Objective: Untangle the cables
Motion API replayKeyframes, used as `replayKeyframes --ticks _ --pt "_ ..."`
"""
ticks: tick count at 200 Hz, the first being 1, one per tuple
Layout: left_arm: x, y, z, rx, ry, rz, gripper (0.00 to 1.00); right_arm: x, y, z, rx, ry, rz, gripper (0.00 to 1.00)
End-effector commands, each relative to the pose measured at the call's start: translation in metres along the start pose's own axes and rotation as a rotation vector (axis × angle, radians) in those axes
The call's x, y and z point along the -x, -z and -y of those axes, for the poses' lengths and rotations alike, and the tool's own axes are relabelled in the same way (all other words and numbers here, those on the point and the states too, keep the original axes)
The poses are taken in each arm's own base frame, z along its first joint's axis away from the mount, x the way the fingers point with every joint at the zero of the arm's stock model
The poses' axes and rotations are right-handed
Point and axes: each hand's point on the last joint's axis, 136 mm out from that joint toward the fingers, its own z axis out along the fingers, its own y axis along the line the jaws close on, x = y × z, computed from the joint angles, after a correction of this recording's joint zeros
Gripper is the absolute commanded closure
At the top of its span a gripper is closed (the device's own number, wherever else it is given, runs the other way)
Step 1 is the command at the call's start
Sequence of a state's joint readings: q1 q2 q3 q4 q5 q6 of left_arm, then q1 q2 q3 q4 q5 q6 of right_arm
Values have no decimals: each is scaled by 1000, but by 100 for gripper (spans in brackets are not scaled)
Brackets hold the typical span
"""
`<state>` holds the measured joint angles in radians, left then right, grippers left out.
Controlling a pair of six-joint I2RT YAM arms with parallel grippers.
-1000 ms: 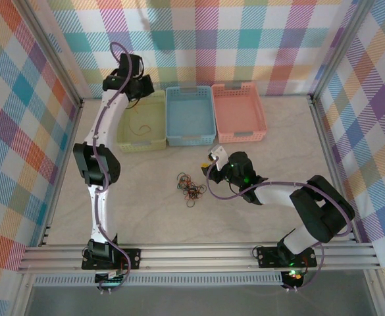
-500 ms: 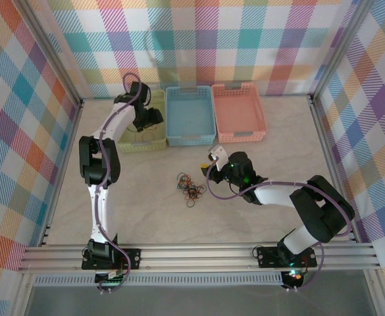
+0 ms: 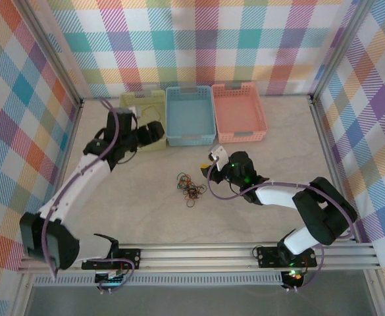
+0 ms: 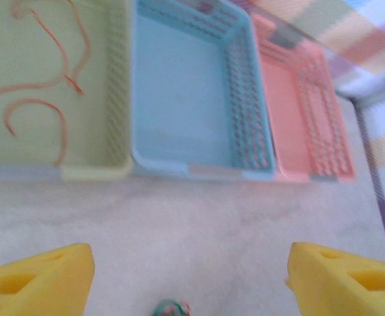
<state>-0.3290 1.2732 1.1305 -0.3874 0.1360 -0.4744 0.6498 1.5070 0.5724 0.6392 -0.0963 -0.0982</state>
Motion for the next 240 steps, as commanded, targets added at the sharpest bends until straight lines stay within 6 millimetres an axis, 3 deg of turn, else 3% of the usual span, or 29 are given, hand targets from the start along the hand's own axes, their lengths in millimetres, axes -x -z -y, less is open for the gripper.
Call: replayKeyframes --ticks 1,33,85,155,240 --pt "-44 -13 -2 -55 21 -68 24 7 3 -20 101 27 -30 52" --pt "-80 -9 0 -132 28 -111 24 -5 9 -28 140 25 -86 51" --pt "-101 -1 3 -188 24 -151 24 -27 8 -29 160 55 -206 49" --pt "-100 13 15 -284 -33 -108 21 -61 -7 -48 267 34 -346 45" --pt "-109 6 13 -292 -33 -137 20 -86 -17 -52 304 4 -476 43"
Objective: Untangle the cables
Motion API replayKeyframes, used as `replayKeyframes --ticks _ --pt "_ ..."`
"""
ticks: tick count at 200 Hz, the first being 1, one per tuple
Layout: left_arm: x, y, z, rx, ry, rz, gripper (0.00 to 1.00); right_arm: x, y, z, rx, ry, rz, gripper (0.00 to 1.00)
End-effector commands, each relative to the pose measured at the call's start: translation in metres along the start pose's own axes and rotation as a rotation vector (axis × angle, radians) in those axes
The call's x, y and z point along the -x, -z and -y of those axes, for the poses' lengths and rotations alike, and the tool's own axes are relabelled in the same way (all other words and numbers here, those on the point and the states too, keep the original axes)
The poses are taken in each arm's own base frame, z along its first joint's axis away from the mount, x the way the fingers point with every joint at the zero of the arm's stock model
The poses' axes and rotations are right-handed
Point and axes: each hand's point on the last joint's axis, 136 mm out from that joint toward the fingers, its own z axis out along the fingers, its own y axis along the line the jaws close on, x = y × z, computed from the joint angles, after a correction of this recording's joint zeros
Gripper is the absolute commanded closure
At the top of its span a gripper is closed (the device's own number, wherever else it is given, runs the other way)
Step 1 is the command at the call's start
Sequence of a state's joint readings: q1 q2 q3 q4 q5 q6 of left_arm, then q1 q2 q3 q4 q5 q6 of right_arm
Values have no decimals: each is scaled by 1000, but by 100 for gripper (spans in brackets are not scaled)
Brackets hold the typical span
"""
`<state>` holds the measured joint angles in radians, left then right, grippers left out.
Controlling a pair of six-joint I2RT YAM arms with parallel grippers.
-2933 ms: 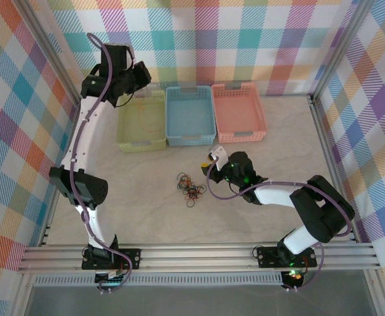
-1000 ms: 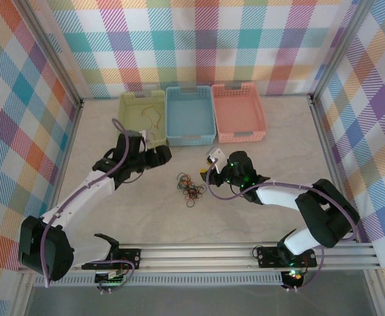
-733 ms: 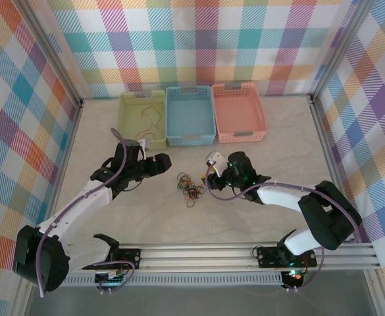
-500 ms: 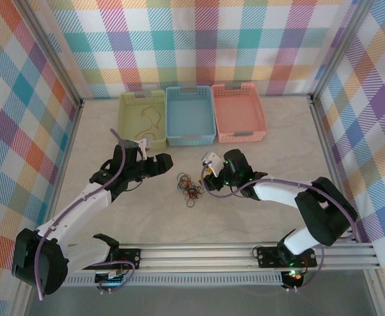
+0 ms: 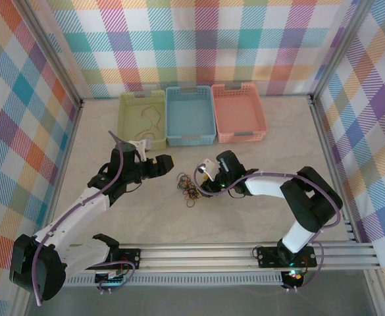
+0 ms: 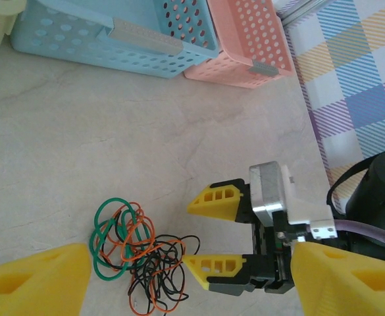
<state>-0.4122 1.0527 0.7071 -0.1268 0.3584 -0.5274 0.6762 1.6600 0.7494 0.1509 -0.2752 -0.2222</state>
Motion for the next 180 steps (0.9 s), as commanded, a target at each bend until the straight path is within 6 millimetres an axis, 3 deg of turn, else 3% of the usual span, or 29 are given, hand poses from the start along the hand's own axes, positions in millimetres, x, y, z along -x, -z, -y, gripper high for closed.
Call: replayKeyframes --ticks 1,49,96,180 --pt "-4 -3 3 -27 -27 -6 20 -1 -8 -7 50 0 -58 43" --pt "-6 -4 1 -19 -23 -18 20 -4 -11 -7 55 -8 -80 57" --pt "-8 -7 0 -14 -19 -29 20 5 -5 -10 56 -1 -45 89" --pt "-20 -14 6 -43 -47 -82 21 45 40 -10 -53 76 235 99"
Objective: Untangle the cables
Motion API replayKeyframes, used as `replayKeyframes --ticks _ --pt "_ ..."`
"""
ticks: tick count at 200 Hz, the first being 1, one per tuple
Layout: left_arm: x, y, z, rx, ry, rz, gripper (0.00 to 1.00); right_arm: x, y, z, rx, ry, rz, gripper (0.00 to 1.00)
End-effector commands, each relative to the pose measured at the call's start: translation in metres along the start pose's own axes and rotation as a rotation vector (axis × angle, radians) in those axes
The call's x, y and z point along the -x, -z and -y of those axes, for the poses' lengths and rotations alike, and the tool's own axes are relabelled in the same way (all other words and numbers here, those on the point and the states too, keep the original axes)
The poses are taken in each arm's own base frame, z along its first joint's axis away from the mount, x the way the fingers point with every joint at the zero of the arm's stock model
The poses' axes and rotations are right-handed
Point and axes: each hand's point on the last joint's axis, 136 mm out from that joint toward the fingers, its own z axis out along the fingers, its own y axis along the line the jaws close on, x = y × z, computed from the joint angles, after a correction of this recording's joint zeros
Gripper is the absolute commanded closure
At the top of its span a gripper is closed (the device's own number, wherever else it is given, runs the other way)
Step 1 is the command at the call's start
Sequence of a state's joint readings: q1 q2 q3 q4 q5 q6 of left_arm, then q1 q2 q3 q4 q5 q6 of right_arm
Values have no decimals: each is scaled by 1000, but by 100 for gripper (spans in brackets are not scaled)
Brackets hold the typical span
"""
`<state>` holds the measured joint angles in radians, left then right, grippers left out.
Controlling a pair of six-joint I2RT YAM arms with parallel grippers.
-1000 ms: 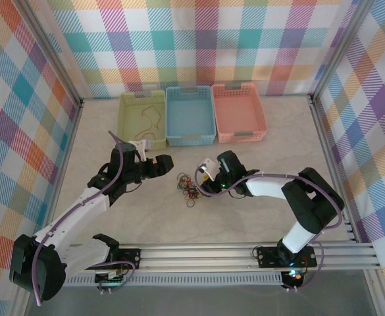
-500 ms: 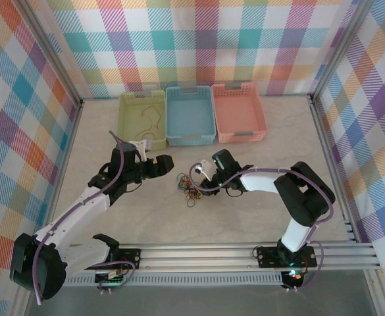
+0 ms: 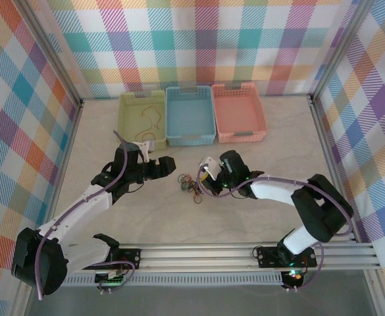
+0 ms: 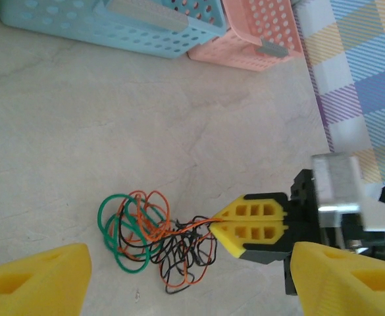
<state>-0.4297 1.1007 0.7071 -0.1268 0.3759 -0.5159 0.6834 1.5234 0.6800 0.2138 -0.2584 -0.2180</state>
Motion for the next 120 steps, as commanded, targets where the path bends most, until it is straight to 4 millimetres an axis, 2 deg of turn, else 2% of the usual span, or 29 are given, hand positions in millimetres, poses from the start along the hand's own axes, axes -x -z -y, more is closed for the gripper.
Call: replayKeyframes --ticks 1,50,120 --pt "-8 -3 10 -45 -46 -24 21 24 10 -1 -21 29 122 99" --pt "-13 -6 20 -94 -70 -39 21 41 29 -7 -29 54 248 100" --pt "-21 -14 33 -149 -98 -74 21 56 44 -18 5 65 343 100"
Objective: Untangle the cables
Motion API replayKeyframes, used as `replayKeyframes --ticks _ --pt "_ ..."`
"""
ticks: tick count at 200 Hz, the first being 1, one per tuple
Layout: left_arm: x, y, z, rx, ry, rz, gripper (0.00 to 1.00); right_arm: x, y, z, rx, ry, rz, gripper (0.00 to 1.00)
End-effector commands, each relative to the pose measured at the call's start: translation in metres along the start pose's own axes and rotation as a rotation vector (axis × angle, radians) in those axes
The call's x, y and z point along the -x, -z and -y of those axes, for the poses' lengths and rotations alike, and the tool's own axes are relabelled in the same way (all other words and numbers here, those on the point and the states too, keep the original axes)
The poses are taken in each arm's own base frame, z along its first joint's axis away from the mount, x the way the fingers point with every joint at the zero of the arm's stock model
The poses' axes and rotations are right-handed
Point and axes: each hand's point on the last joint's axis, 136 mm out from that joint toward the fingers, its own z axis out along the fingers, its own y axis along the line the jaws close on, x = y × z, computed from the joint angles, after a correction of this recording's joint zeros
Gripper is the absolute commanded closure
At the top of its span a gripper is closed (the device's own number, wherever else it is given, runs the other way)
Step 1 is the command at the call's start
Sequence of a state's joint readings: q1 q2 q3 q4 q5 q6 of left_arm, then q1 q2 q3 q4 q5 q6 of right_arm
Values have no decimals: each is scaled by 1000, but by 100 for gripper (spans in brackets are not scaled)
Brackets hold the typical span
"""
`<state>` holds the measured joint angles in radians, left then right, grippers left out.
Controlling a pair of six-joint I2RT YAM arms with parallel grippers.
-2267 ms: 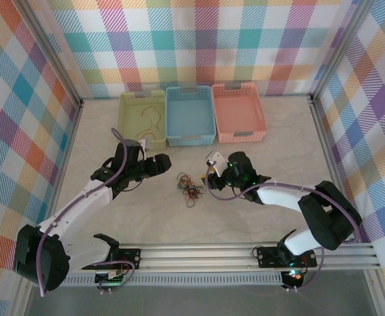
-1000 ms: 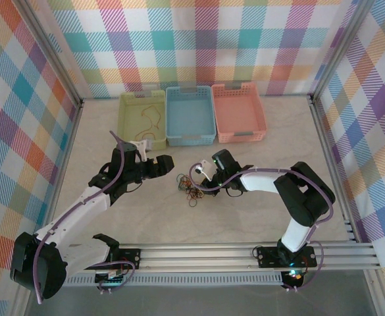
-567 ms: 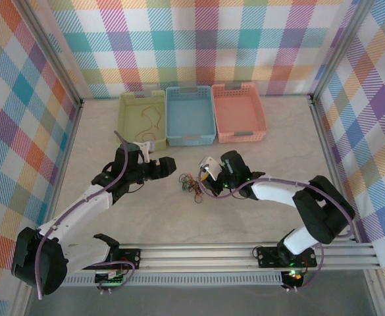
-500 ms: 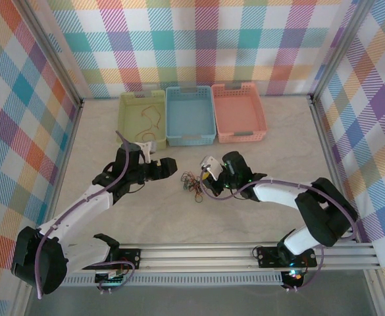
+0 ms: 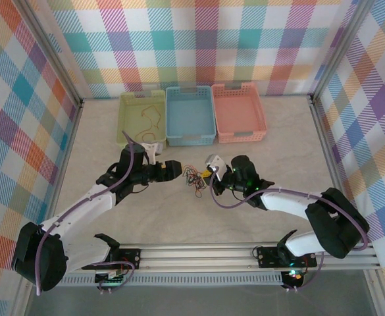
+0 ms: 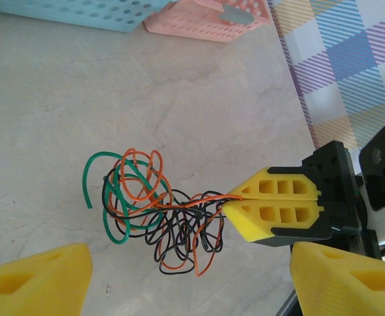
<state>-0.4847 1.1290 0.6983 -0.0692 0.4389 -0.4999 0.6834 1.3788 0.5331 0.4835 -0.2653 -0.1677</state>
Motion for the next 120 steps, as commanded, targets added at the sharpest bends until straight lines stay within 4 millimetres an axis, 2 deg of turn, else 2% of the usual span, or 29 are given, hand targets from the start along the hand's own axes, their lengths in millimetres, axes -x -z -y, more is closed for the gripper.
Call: replayKeyframes --ticks 1,51,120 --pt "-5 -5 11 -59 -47 -17 21 24 7 -10 38 13 97 100" --pt "-11 -7 27 -110 -93 -38 21 37 18 -15 50 26 157 100" --pt "-22 -3 32 -106 -105 -71 21 56 38 -17 20 56 236 100"
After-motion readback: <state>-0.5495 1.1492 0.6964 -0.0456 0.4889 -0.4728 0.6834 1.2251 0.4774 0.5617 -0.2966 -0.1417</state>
